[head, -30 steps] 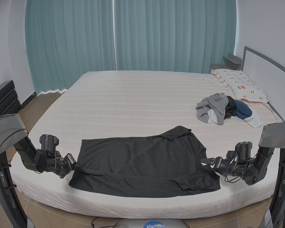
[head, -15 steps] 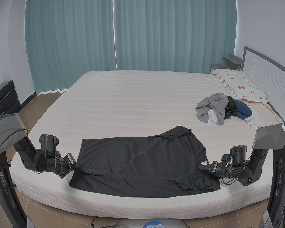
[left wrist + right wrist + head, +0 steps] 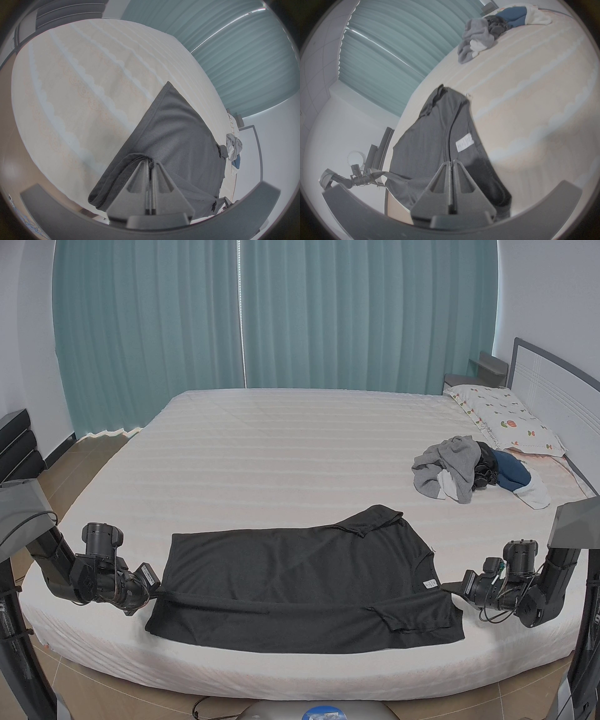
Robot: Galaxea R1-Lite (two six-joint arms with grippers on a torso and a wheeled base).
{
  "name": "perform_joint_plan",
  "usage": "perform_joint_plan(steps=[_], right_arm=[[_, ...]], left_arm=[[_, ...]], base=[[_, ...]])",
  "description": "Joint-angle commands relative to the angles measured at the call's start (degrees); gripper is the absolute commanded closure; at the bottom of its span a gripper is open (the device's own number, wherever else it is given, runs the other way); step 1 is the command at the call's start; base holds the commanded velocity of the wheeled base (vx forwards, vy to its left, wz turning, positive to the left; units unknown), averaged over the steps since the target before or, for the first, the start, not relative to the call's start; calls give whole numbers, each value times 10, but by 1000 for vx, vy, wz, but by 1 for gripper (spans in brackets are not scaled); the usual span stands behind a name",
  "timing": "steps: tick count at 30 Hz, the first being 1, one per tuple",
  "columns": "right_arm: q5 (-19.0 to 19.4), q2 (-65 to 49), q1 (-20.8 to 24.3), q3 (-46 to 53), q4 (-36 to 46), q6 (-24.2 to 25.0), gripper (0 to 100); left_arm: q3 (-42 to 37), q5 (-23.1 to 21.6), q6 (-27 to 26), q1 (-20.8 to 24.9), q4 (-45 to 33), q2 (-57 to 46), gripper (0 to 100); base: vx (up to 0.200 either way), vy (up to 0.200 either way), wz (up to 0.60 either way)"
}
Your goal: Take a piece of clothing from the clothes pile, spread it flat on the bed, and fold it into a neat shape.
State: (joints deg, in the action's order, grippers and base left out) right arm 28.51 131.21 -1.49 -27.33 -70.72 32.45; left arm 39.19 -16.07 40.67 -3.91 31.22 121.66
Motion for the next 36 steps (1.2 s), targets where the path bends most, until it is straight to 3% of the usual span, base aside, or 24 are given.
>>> perform_joint_plan(steps=[1, 8, 19, 24, 30, 36], right_arm=[[7, -22, -14, 22, -19, 0, 100], [8, -20, -12, 41, -44, 0, 100], [10, -24, -6, 114, -138, 0, 100], [10, -29, -6, 156, -189, -1, 100], [44, -73, -11, 195, -190, -2, 100], [45, -100, -12, 227, -190, -9, 100]], left_arm=[[-3, 1, -1, 0, 0, -11, 100], [-15, 2, -16, 0, -10, -36, 100], [-15, 3, -114, -15, -156, -160, 100], [-16, 3, -132, -18, -193, -201, 100], [-15, 4, -181, -22, -259, -241, 100], [-15, 6, -193, -28, -272, -256, 100]], base=[[0, 0, 0], [0, 0, 0], [0, 0, 0], [0, 0, 0], [0, 0, 0], [0, 0, 0]])
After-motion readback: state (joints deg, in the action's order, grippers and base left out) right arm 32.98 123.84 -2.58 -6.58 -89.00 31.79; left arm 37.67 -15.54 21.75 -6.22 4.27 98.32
